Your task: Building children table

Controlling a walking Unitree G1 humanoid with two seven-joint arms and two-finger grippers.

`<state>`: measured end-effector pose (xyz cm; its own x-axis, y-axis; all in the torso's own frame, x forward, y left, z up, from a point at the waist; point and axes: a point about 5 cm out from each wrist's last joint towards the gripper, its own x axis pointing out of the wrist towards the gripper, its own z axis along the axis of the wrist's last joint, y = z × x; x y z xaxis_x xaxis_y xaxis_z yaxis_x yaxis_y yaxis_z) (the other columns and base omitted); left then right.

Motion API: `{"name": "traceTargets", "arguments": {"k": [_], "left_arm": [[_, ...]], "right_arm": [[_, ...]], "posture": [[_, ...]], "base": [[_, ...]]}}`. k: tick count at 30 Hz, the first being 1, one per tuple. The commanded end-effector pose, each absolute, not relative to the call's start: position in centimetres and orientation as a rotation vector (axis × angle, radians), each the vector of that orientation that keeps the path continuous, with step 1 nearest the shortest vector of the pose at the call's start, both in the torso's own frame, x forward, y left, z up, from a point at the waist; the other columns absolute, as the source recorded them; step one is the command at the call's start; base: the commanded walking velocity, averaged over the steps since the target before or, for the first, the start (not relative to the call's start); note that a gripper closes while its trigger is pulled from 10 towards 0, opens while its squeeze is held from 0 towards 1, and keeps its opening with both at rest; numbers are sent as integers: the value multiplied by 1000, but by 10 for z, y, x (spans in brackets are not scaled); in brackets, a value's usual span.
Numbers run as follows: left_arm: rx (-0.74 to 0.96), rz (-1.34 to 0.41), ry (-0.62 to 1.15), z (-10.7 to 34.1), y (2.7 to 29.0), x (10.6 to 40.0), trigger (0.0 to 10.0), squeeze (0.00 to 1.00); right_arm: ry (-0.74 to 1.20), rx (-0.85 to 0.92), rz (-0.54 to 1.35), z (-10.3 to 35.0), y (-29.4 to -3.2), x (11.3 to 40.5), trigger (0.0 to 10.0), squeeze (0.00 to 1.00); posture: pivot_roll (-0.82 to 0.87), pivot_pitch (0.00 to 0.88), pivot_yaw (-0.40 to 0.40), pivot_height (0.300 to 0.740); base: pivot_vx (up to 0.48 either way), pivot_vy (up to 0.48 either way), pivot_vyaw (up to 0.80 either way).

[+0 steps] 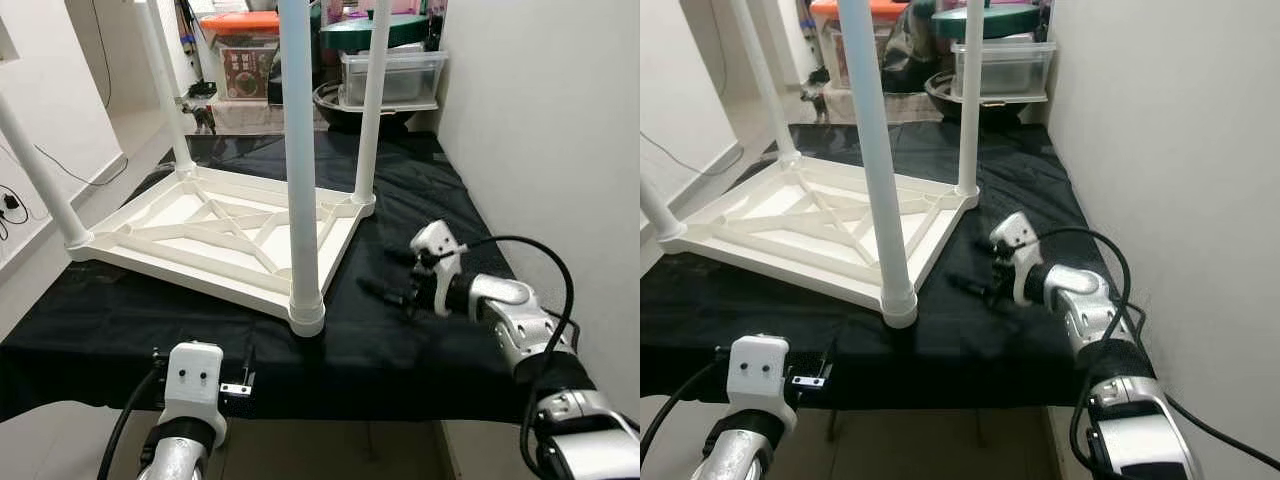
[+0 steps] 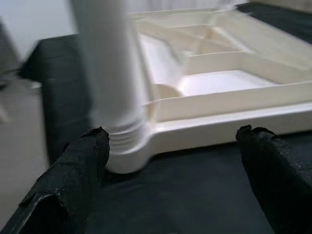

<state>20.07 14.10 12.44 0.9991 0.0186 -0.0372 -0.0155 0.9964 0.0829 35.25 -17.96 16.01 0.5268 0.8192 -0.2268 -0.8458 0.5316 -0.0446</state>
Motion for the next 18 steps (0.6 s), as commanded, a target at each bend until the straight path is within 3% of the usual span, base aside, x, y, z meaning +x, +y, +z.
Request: {"name": "traceTargets", "arguments": {"k": [1,18], "left_arm": [[73,-4,58,121,139,199,10000,0],[60,-45,42,124,133,196,10000,0]], "right_arm": [[162,-155,1053,166,-174,354,10000,0],[44,-97,1100,186,-145,364,10000,0]], "posture": [[23,18,-7,734],[28,12,-8,734]], "base": [[0,0,0],[0,0,0]]}}
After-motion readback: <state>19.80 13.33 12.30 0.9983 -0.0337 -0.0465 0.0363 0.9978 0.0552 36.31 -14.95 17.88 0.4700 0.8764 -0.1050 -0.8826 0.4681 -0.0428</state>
